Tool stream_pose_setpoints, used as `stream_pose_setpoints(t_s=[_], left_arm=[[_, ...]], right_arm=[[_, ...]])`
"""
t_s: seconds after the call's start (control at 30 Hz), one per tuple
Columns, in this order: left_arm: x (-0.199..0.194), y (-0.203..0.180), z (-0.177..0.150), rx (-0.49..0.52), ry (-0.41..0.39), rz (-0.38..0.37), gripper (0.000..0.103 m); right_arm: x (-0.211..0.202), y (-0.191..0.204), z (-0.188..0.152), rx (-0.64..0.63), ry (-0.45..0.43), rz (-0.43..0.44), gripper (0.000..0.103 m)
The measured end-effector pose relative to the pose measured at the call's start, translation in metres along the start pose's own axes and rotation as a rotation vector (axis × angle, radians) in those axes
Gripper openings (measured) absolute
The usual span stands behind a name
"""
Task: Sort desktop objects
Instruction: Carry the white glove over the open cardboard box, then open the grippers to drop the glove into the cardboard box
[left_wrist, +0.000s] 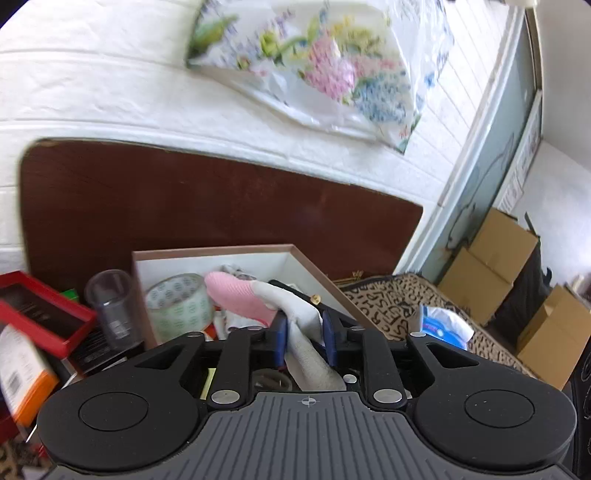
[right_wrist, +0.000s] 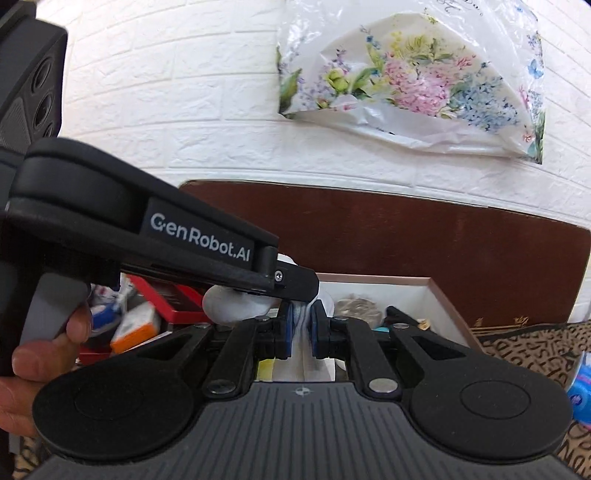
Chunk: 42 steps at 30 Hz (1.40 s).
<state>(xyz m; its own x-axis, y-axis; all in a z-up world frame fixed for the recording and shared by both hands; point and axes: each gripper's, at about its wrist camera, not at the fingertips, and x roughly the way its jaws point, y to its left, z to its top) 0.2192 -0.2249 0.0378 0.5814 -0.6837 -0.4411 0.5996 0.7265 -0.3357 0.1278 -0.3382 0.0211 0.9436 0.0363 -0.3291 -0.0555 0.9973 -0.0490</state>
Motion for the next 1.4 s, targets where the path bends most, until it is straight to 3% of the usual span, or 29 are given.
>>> stream_pose_setpoints(t_s=[0.1,0.2,0.37,0.47,0.53,0.67,0.73,1.03,1.4], left_arm=[[0.036,0.008,-0.009,-0.012,0.079,0.025,0.044],[0.061,0.02,-0.022,-0.036,0.146,0.048,0.048],[0.069,0.034,-0.032,-0.055,0.159,0.056,0.048],[0.067,0.035,-0.034,-0.05,0.148,0.089,0.068],[0.063,0.034,-0.034,-0.043,0.124,0.135,0.09],[0.045,0.033,-0.035,-0.069,0.063,0.144,0.099],[0.038,0.029,-0.034,-0.065,0.072,0.12,0.103],[0.013,-0.005,-0.05,0.014,0.137,0.128,0.103],[-0.029,-0.017,-0.065,0.007,0.107,0.19,0.103]], right_arm=[[0.022,-0.016,-0.017,0.014,0.083,-0.02,0.013],[0.037,-0.026,-0.039,0.035,0.181,-0.046,0.026],[0.031,-0.033,-0.056,0.047,0.155,-0.07,0.042],[0.03,-0.033,-0.058,0.054,0.167,-0.098,0.059],[0.027,-0.032,-0.062,0.039,0.167,-0.125,0.073],[0.022,-0.036,-0.061,0.03,0.159,-0.152,0.086],[0.016,-0.036,-0.059,0.022,0.147,-0.176,0.1],[-0.007,-0.016,-0.047,-0.02,0.115,-0.129,0.103],[-0.042,0.005,-0.041,-0.008,0.084,-0.075,0.103]])
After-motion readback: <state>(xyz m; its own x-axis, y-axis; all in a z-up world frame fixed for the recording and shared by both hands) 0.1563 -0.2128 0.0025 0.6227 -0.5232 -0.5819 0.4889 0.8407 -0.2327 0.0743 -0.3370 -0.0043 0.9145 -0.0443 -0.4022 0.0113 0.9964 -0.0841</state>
